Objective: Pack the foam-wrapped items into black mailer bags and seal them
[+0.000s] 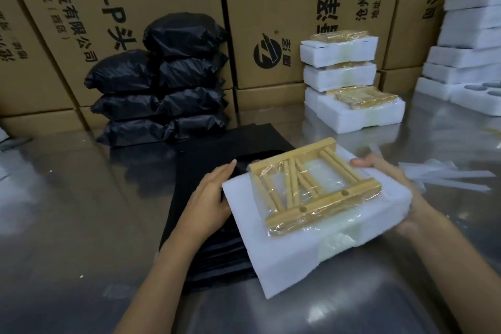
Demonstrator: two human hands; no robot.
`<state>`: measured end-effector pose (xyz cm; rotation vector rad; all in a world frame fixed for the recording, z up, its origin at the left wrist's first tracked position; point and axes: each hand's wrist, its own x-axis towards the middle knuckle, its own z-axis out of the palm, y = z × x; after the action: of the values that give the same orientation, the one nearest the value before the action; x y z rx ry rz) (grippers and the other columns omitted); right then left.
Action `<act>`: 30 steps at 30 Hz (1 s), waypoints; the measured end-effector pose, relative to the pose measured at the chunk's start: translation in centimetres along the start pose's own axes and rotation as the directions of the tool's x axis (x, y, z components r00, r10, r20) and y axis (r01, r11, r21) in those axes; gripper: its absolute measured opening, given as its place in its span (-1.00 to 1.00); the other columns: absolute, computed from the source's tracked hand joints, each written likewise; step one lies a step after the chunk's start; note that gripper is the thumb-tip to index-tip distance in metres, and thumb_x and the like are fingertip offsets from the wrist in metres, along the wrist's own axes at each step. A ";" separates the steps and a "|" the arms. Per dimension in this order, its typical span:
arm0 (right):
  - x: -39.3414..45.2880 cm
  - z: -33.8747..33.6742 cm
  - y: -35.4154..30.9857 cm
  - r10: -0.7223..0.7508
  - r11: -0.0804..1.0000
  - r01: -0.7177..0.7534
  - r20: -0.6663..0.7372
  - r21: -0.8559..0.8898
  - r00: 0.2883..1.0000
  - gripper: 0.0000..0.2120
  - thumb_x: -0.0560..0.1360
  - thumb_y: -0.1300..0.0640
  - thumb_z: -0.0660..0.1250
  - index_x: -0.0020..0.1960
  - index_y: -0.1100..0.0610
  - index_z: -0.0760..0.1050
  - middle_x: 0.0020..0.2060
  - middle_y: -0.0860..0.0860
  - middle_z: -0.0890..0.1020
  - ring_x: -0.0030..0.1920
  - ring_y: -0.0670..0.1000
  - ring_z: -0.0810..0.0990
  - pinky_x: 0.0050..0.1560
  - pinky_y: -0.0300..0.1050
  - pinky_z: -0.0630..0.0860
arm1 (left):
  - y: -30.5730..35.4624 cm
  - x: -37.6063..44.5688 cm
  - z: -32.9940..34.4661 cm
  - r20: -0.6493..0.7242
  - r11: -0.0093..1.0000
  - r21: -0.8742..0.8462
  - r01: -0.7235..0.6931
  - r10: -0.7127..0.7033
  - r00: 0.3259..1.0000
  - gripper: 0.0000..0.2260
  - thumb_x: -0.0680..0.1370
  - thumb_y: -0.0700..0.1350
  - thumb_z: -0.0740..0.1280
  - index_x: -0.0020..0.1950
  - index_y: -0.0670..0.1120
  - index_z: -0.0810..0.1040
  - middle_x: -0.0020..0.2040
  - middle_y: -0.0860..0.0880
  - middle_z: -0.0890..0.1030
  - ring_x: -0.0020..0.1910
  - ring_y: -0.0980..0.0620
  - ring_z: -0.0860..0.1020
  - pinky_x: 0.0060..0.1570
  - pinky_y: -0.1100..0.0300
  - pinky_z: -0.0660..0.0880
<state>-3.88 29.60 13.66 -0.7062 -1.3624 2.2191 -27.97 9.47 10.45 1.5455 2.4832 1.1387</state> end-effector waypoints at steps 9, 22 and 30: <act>1.3 -1.5 0.8 0.063 0.997 -0.064 0.036 0.037 0.997 -0.76 0.13 -0.01 0.57 -0.31 0.14 0.72 -0.34 0.13 0.69 -0.35 0.08 0.70 -0.37 -0.12 0.62 | 1.2 -0.1 0.0 -0.166 0.984 0.159 -0.083 0.110 0.980 -0.30 0.56 -0.39 0.19 0.61 0.08 0.13 0.48 0.23 0.22 0.39 0.23 0.23 0.11 0.71 0.05; 1.9 -2.4 1.3 -0.070 0.980 0.085 -0.090 0.180 0.993 -0.71 0.46 -0.08 0.37 0.07 0.06 0.67 -0.08 0.09 0.73 -0.17 0.07 0.72 -0.25 -0.07 0.64 | 2.9 -0.5 1.4 -0.081 0.979 0.109 -0.172 0.181 0.980 -0.19 0.53 -0.40 0.26 0.61 0.16 -0.01 0.39 0.57 -0.06 0.24 0.65 0.01 0.08 0.72 0.08; 2.0 -1.5 1.7 -0.178 0.973 0.201 -0.186 0.110 0.966 -0.58 0.45 -0.11 0.38 0.24 0.05 0.61 0.04 0.10 0.73 -0.03 0.09 0.72 -0.06 0.03 0.67 | 3.4 -0.7 2.1 -0.188 0.980 0.105 -0.167 0.184 0.965 -0.18 0.51 -0.44 0.22 0.62 0.13 0.02 0.50 0.33 0.09 0.32 0.61 0.00 0.15 0.70 0.06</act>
<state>-4.64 31.05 11.14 -0.6771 -1.1398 2.0216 -24.20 10.98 10.65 1.7913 2.5948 1.2810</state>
